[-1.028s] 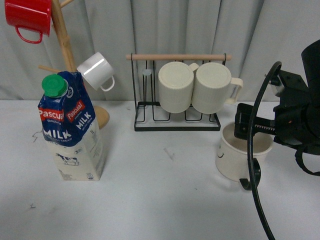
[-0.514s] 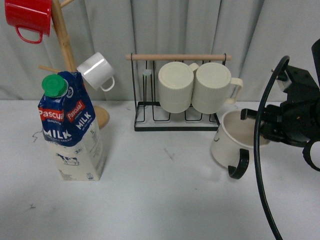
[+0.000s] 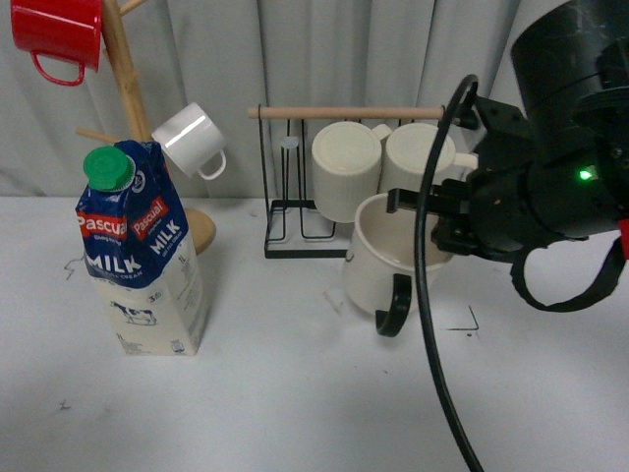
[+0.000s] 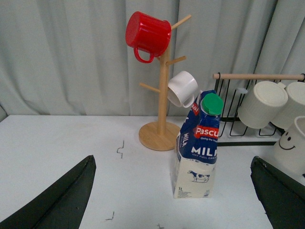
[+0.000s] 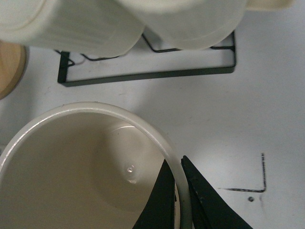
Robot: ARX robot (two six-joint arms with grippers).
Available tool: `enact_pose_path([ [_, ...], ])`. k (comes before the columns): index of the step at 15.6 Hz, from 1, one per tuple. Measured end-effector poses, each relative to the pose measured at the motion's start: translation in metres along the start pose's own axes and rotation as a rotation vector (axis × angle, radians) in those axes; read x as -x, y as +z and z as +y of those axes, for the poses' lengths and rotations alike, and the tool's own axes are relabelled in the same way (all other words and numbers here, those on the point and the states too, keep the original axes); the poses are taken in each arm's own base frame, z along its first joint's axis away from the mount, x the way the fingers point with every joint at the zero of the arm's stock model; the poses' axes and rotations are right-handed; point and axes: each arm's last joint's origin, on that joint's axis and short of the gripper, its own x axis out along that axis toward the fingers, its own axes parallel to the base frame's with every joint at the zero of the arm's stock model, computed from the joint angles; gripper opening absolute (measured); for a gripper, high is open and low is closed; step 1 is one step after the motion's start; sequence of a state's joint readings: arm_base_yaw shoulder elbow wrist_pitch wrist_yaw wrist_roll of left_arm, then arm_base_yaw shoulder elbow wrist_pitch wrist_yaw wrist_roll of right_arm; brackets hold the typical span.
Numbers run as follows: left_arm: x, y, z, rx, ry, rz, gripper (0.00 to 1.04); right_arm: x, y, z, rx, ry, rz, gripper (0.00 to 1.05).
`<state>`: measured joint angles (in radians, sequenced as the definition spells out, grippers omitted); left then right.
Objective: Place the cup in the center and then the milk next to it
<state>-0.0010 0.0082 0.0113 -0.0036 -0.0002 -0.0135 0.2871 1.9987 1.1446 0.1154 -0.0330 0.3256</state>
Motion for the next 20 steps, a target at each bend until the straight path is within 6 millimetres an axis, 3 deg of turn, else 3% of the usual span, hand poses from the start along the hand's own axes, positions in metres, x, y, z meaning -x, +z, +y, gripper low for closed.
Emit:
enact_pose_path([
  [1,0.000,0.000,0.000,0.000,0.000,0.000,0.98,-0.007,-0.007,0.016,0.025,0.004,0.040,0.03],
  [2,0.000,0.000,0.000,0.000,0.000,0.000,0.98,-0.014,-0.010,0.019,0.043,-0.014,0.073,0.03],
  [5,0.000,0.000,0.000,0.000,0.000,0.000,0.98,-0.023,-0.015,0.016,0.119,-0.027,0.131,0.03],
  [13,0.000,0.000,0.000,0.000,0.000,0.000,0.98,-0.024,-0.016,0.014,0.136,-0.019,0.149,0.04],
  [20,0.000,0.000,0.000,0.000,0.000,0.000,0.98,-0.023,-0.012,0.016,0.138,0.000,0.140,0.35],
])
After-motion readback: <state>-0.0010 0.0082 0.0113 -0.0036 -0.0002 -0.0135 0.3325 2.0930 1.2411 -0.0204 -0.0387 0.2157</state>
